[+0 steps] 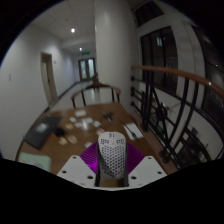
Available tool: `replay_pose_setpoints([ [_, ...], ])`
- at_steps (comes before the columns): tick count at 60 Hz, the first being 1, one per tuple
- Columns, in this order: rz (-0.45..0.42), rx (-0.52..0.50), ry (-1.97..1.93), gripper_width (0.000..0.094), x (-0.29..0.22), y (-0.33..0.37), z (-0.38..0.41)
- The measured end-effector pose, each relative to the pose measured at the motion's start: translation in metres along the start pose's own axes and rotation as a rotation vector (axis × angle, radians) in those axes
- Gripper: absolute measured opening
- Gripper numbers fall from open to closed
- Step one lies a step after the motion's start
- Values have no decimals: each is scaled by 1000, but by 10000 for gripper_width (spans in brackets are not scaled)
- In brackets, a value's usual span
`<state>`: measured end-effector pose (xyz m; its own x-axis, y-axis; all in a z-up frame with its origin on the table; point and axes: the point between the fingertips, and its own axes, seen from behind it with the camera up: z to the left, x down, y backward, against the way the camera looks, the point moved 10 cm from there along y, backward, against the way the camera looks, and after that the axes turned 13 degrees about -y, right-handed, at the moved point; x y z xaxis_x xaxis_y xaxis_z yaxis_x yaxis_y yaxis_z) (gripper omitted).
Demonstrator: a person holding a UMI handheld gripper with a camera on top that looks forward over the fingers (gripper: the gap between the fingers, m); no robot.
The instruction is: Arrange mouse
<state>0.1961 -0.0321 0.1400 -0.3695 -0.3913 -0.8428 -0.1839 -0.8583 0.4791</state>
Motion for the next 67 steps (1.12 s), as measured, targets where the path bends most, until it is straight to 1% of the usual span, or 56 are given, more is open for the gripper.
replay_pose_setpoints([
  [4,-74,-82,-27,336,-16,41,67],
  [5,-84,-109,-26,360,-18,50,85],
  [8,-108,-191,-8,368,-22,74,144],
  [11,-116,-268,23,375,-9,96,196],
  [14,-97,-315,37,378,16,109,236],
  [15,-92,-325,36,378,35,107,248],
  [18,-32,-329,42,379,63,103,277],
  [21,27,-301,46,380,102,95,292],
  [22,40,-284,59,381,123,94,294],
  [27,109,-204,153,382,170,68,301],
  [33,184,-178,192,380,213,56,301],
  [37,227,-162,189,390,226,47,299],
  [39,202,-165,184,407,225,49,300],
  [41,209,-150,190,439,224,48,296],
  [44,217,-156,219,483,224,45,295],
  [47,240,-181,267,511,222,44,295],
  [49,266,-226,295,553,221,49,296],
  [51,295,-287,314,618,221,55,297],
  [52,307,-319,322,681,220,59,297],
  [54,319,-376,338,724,217,67,295],
  [55,320,-399,347,780,215,72,293],
  [56,317,-416,355,800,213,77,290],
  [62,286,-454,357,829,194,104,260],
  [67,286,-488,328,830,182,129,225],
])
